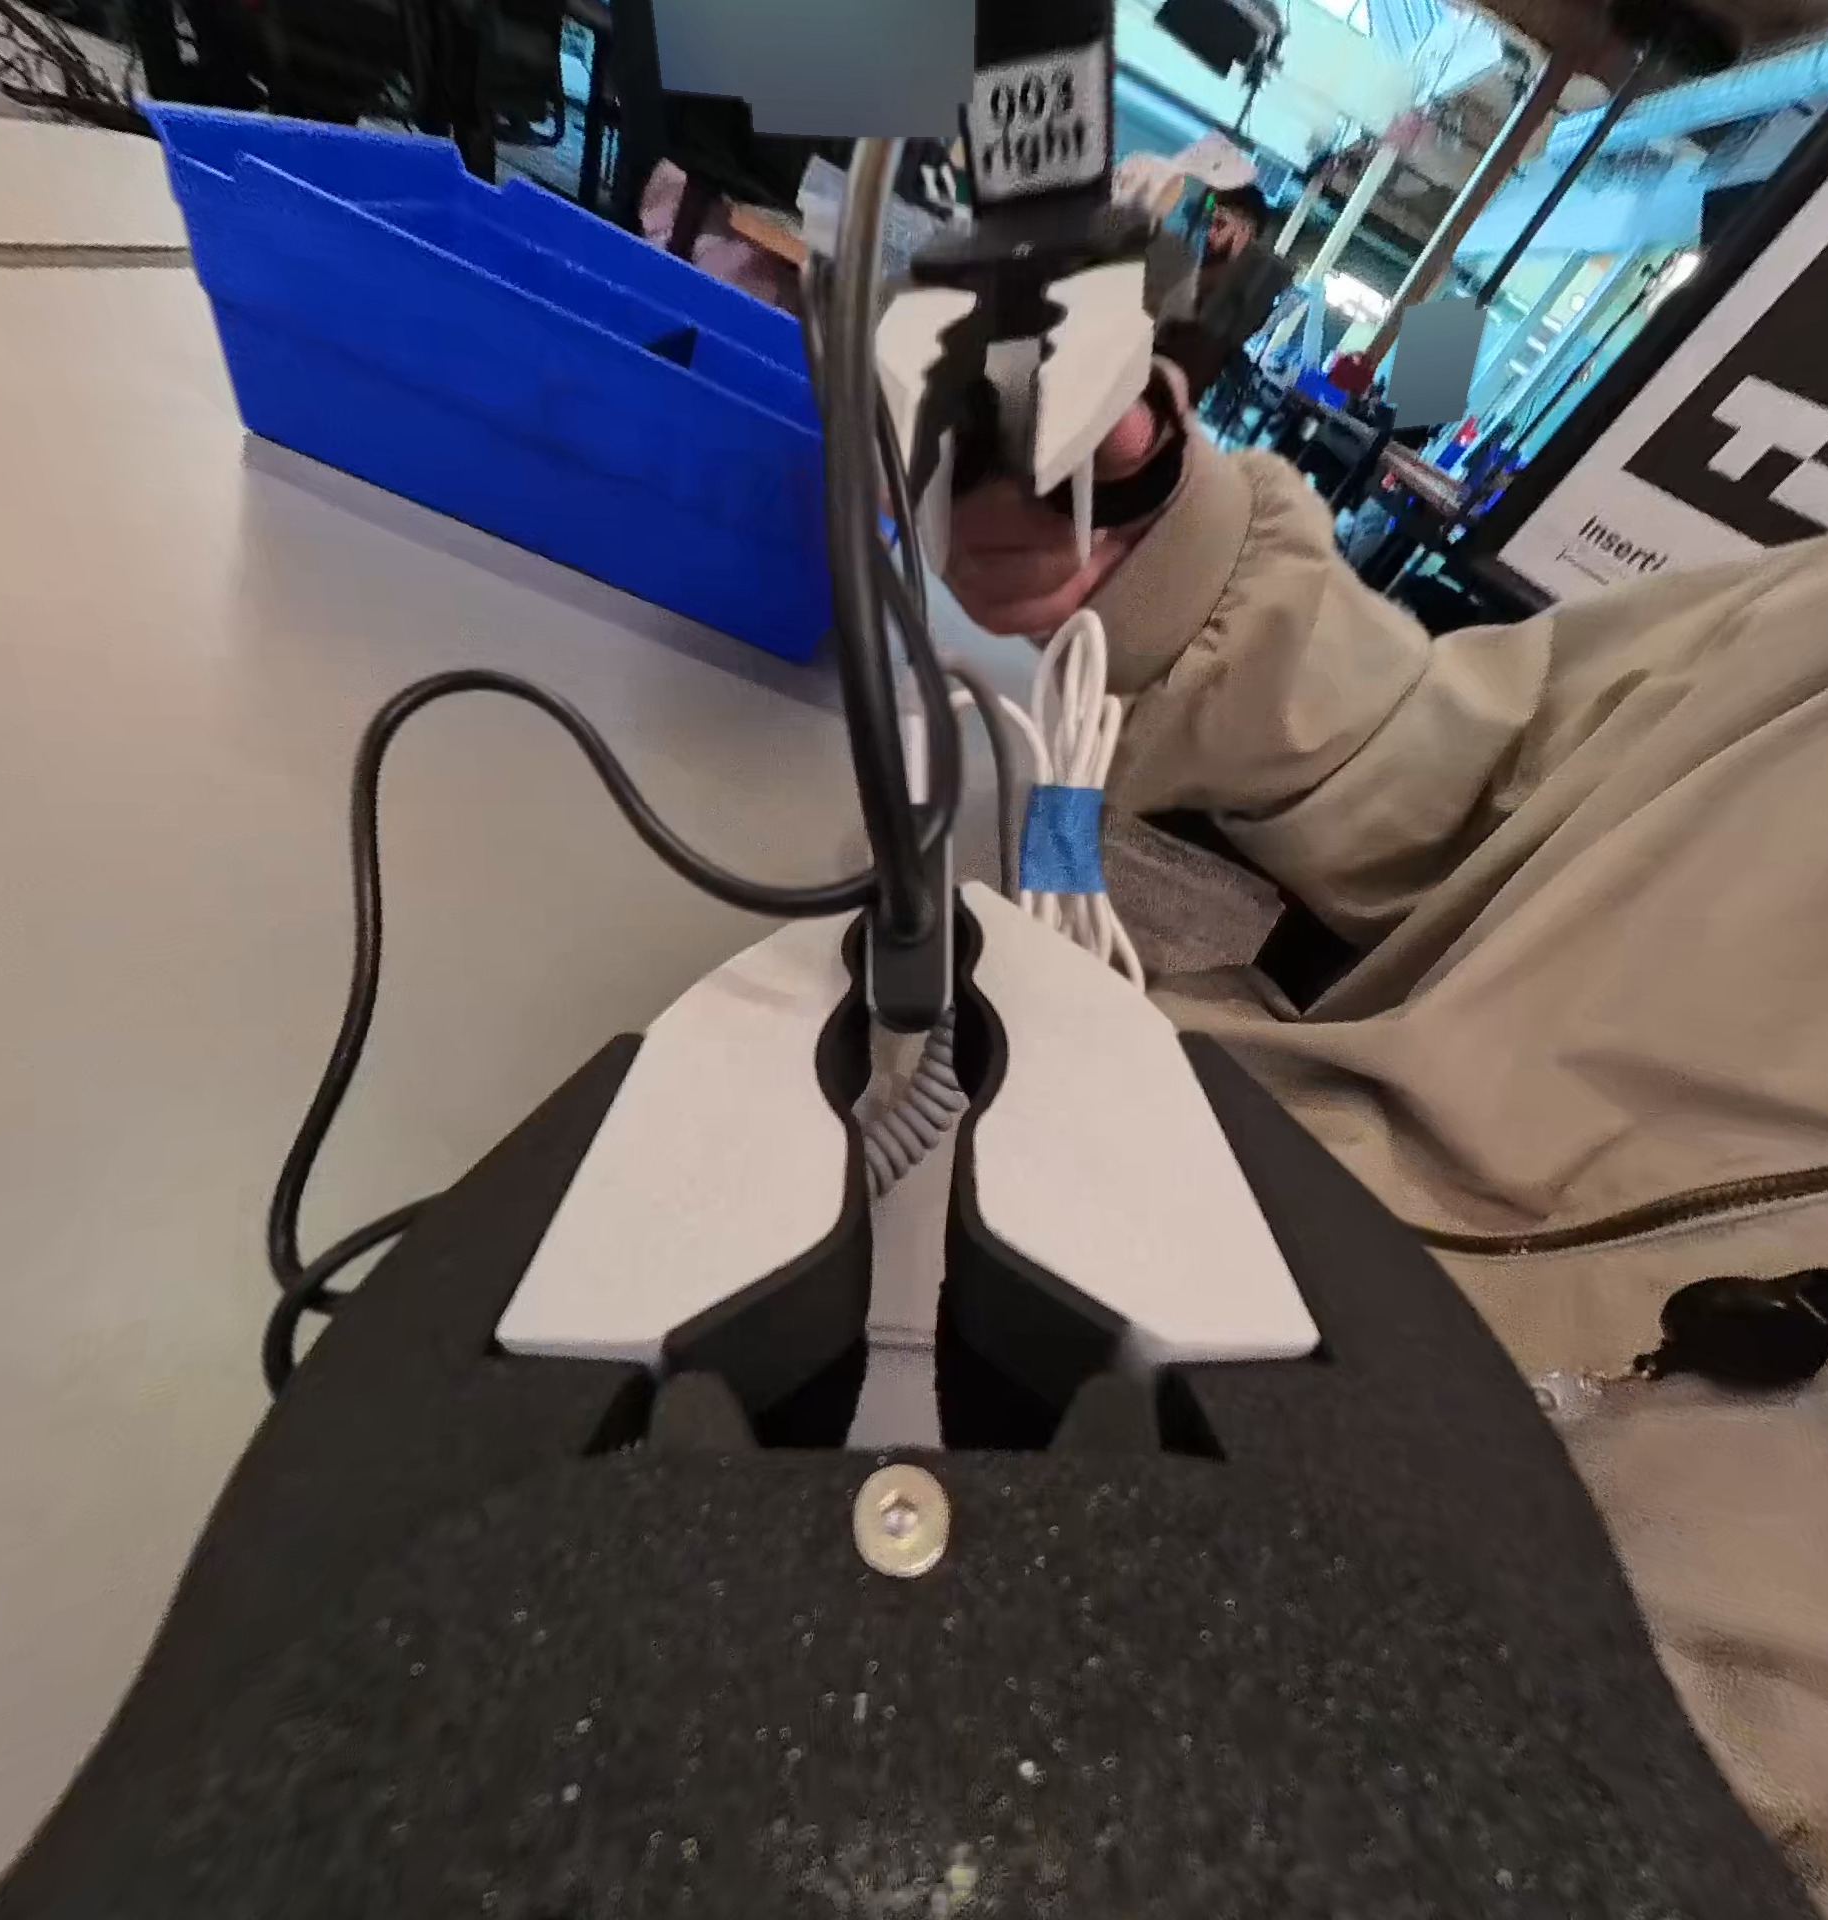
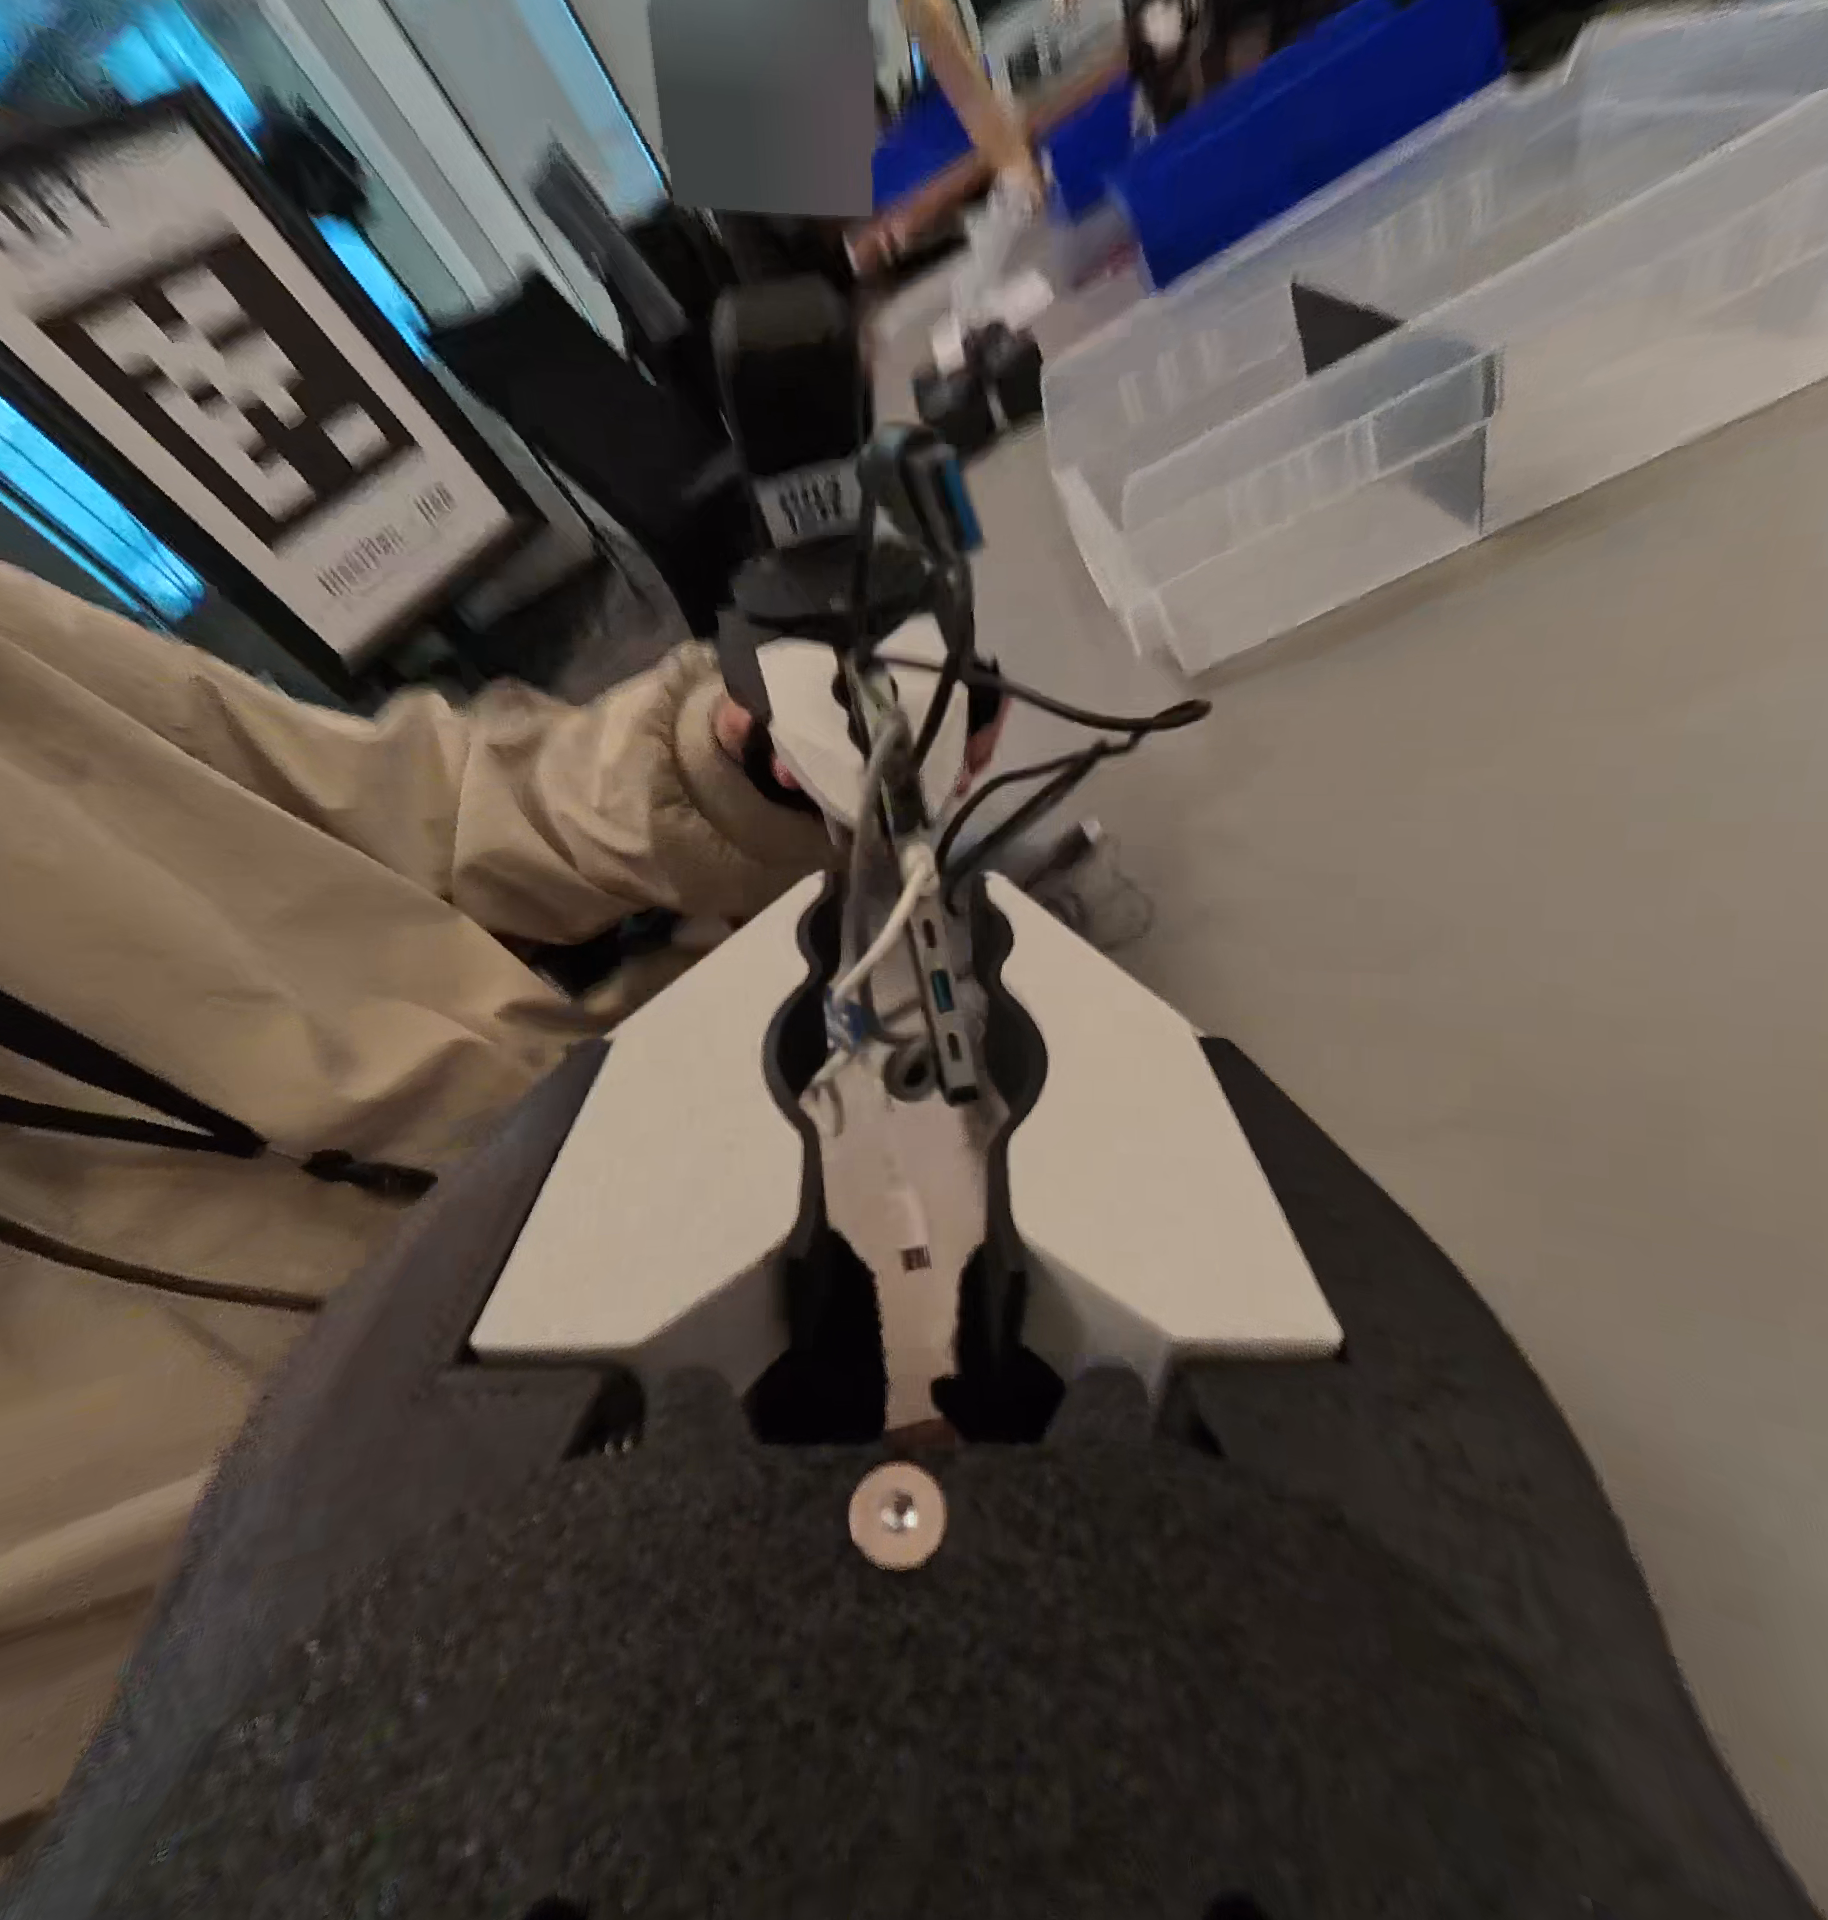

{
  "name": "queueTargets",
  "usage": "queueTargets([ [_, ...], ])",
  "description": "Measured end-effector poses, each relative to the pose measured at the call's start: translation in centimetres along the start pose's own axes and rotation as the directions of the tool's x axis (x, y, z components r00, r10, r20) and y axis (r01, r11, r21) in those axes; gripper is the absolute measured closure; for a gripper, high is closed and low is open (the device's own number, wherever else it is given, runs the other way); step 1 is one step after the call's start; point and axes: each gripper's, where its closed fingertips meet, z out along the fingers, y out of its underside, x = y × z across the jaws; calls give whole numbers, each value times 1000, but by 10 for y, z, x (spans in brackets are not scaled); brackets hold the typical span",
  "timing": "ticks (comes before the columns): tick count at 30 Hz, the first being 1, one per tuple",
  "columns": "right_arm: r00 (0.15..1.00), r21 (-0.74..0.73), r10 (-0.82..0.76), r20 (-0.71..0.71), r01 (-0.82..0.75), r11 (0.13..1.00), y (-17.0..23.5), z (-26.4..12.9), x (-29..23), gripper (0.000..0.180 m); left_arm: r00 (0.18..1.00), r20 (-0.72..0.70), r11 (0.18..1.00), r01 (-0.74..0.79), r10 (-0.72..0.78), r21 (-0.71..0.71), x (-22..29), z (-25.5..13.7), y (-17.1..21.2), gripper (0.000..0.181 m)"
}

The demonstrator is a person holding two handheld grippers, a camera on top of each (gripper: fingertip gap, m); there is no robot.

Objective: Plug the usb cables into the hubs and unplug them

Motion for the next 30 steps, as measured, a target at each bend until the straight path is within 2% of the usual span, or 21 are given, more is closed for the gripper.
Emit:
queueTargets([
  [2,995,-127,-80,-53,73,989,16,17,-1,156,1000,-25,1000,-3,3,-12,3,6,1,170],
  [4,993,-172,-109,-46,100,980,25,35,-4,158,999,-34,999,-18,17,-27,5,11,2,170],
  [7,998,-148,-58,5,58,987,26,45,-7,160,999,-31,999,-17,16,-38,4,13,5,170],
  [11,998,-130,-70,-4,69,989,23,53,-10,158,1000,-18,999,-6,5,-45,1,11,7,170],
  [20,992,-162,-82,-100,65,985,26,57,6,154,1000,-9,997,24,-24,-68,-5,10,11,170],
  [22,980,-156,-96,-174,69,985,18,49,18,136,999,-31,998,19,-21,-64,-1,10,9,170],
  [24,993,-123,-71,-96,59,991,12,48,7,138,999,-35,997,12,-14,-74,1,13,11,170],
  [27,990,-206,-112,-85,92,974,30,59,4,143,999,-43,996,8,-12,-87,3,18,13,170],
  [29,992,-231,-111,-63,94,968,37,63,1,168,999,-40,996,5,-9,-85,3,19,12,170],
  [30,991,-242,-112,-73,91,966,38,63,2,172,999,-40,996,5,-9,-85,3,18,12,170],
])
